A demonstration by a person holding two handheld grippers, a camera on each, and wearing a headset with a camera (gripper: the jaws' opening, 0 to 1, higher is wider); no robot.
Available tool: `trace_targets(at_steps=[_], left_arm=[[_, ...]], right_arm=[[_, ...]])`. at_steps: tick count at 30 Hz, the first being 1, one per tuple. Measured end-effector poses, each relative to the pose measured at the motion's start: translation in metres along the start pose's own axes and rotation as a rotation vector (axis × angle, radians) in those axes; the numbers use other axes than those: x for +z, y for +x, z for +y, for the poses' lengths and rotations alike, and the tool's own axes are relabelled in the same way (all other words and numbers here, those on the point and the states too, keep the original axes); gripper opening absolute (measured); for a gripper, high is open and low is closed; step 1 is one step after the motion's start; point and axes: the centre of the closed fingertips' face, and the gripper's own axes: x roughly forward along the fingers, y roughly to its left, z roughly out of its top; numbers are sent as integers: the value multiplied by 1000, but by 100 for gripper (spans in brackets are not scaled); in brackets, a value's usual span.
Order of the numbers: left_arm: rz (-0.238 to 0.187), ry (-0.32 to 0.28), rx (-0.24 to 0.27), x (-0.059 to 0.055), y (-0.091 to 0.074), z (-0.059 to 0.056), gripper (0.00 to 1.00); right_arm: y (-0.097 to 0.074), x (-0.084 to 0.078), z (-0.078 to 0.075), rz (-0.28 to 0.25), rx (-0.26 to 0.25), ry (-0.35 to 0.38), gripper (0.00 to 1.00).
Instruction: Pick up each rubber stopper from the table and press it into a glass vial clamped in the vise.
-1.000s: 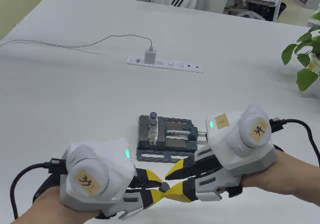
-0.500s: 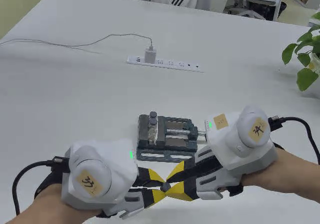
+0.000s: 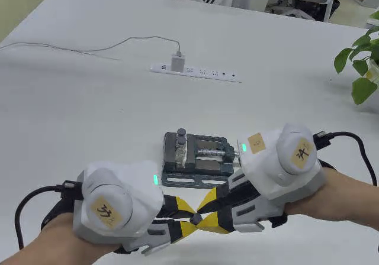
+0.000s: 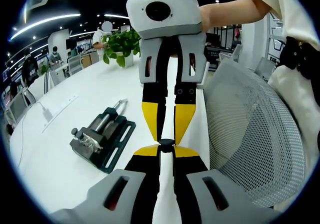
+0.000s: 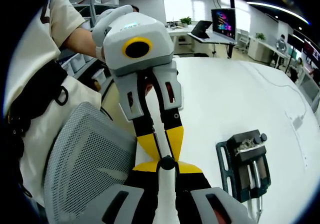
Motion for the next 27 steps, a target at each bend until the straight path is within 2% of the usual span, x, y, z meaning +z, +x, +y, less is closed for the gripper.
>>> trace_targets(at_steps=[8, 14, 21, 23, 27], left_arm=[[-2, -12, 11, -1, 1, 1, 5], [-2, -29, 41, -4, 1, 6, 6], [23, -40, 113, -18, -6, 19, 24], [37, -45, 153, -23, -10, 26, 27], [32, -69, 203, -28, -19, 36, 36]], right_arm=[[0, -1, -1, 10, 3, -5, 7], [0, 0, -5, 13, -5, -6, 7], [-4, -3, -18, 44, -22, -26, 7], [-5, -4, -21, 55, -20, -34, 7], [-5, -7, -31, 78, -26, -46, 7]])
